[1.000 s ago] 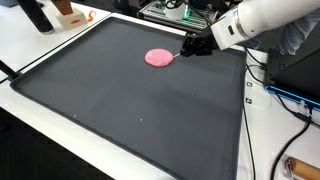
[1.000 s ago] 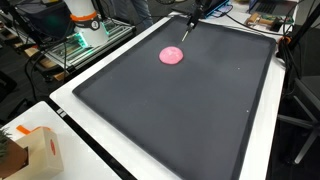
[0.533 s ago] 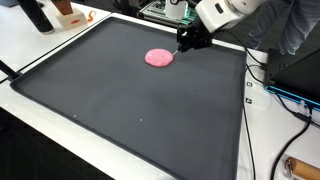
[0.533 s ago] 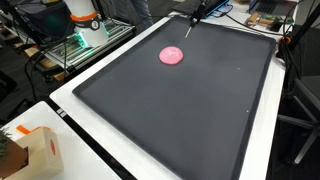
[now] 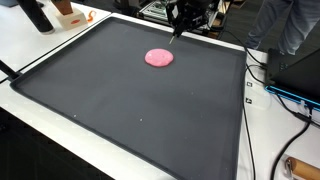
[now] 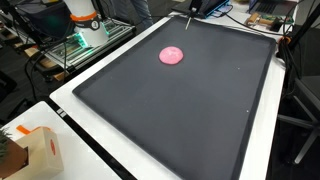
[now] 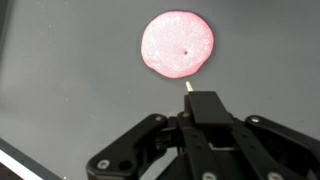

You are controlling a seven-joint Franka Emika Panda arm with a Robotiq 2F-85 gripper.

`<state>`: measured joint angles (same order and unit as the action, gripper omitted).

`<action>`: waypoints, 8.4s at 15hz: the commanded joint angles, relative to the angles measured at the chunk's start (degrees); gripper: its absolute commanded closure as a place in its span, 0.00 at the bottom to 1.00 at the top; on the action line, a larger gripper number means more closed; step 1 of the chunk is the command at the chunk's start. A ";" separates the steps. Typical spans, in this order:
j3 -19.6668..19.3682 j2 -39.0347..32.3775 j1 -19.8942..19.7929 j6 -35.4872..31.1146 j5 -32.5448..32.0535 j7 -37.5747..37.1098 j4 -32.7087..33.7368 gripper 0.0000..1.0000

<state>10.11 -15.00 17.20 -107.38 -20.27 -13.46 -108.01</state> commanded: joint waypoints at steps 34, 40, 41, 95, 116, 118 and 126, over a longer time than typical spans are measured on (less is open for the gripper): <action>-0.08 19.88 -5.03 -16.71 9.78 16.05 -19.67 0.97; -1.74 20.98 -6.58 -26.13 13.41 26.08 -26.97 0.97; -2.13 20.92 -6.90 -27.46 13.67 27.87 -28.18 0.97; -3.94 10.87 -12.48 -45.33 10.95 41.33 -35.44 0.97; -1.37 25.59 -7.57 -22.71 10.63 31.40 -29.66 0.97; -1.05 26.10 -7.34 -20.85 10.62 29.13 -28.91 0.97; -0.59 25.96 -6.81 -19.93 10.31 25.94 -27.07 0.97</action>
<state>9.60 10.97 10.30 -127.43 -9.96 12.47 -135.17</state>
